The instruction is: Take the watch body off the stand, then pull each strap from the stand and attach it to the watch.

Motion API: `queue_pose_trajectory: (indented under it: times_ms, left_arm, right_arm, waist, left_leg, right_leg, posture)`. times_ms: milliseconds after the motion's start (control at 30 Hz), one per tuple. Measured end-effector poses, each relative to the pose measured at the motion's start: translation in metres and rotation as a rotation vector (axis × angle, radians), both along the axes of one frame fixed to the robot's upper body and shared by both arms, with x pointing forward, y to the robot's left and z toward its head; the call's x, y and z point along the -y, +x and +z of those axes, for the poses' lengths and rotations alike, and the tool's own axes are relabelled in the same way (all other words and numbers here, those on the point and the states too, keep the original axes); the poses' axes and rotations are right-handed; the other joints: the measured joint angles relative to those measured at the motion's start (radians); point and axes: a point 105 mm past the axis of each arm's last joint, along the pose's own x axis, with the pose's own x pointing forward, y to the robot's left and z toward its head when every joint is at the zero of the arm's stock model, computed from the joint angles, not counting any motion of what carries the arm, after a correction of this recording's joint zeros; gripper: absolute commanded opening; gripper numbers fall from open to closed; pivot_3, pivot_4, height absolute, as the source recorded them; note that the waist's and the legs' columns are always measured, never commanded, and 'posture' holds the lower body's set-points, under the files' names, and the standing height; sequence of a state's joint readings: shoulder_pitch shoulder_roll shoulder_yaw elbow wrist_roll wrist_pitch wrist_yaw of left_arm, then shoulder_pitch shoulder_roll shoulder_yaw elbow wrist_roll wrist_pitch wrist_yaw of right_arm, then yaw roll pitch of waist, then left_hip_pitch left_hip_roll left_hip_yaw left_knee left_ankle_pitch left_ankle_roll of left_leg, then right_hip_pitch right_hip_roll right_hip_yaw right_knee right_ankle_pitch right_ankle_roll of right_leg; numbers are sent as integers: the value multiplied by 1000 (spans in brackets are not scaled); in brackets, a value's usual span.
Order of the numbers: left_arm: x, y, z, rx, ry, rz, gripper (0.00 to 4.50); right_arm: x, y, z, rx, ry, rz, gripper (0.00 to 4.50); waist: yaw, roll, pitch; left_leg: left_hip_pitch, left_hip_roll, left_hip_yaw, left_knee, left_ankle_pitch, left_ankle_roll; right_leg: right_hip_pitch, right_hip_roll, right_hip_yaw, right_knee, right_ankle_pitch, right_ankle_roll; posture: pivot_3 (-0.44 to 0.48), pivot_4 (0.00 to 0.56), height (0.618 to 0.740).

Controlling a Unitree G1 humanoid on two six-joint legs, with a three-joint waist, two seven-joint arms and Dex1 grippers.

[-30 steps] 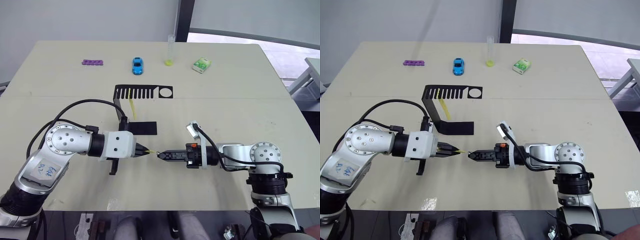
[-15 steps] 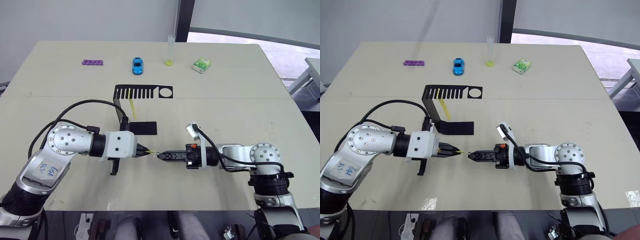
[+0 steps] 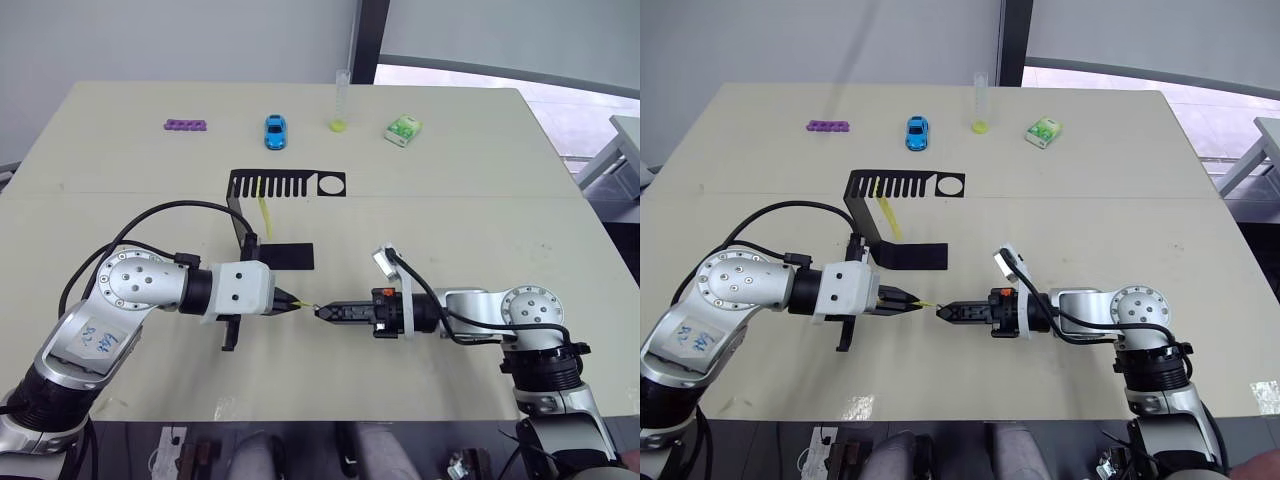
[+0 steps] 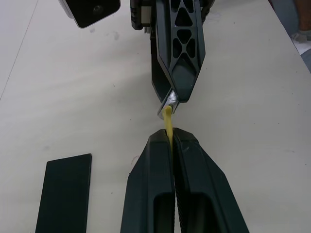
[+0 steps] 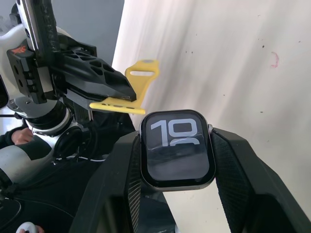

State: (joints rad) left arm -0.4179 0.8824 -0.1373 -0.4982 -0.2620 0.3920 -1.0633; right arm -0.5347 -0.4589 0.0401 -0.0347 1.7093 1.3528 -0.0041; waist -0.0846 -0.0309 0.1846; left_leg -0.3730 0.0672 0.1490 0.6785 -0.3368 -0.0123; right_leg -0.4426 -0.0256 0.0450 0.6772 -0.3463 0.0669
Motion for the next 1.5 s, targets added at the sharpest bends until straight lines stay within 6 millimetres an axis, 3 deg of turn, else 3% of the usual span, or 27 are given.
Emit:
queue_pose_trajectory:
  times_ms: [733,1000,1500]
  left_arm:
    - [0,-3,-14,-16,5,5,0]
    - [-7,-1,2,12,-14,20,0]
    - [0,-4,4,6,-16,3,0]
  right_arm:
    - [-2,0,0,-6,10,-6,1598]
    - [-2,0,-1,-8,2,-6,1598]
    - [-2,0,-1,-7,2,-6,1598]
  waist:
    - [1,0,0]
    - [1,0,0]
    - [1,0,0]
  left_leg:
    - [0,0,0,1,0,0]
    - [0,0,0,1,0,0]
    - [0,0,-1,2,0,0]
  right_leg:
    - [0,0,0,1,0,0]
    - [0,0,0,1,0,0]
    - [0,0,0,1,0,0]
  posture:
    - [0,150,740]
    - [0,150,740]
    - [0,150,740]
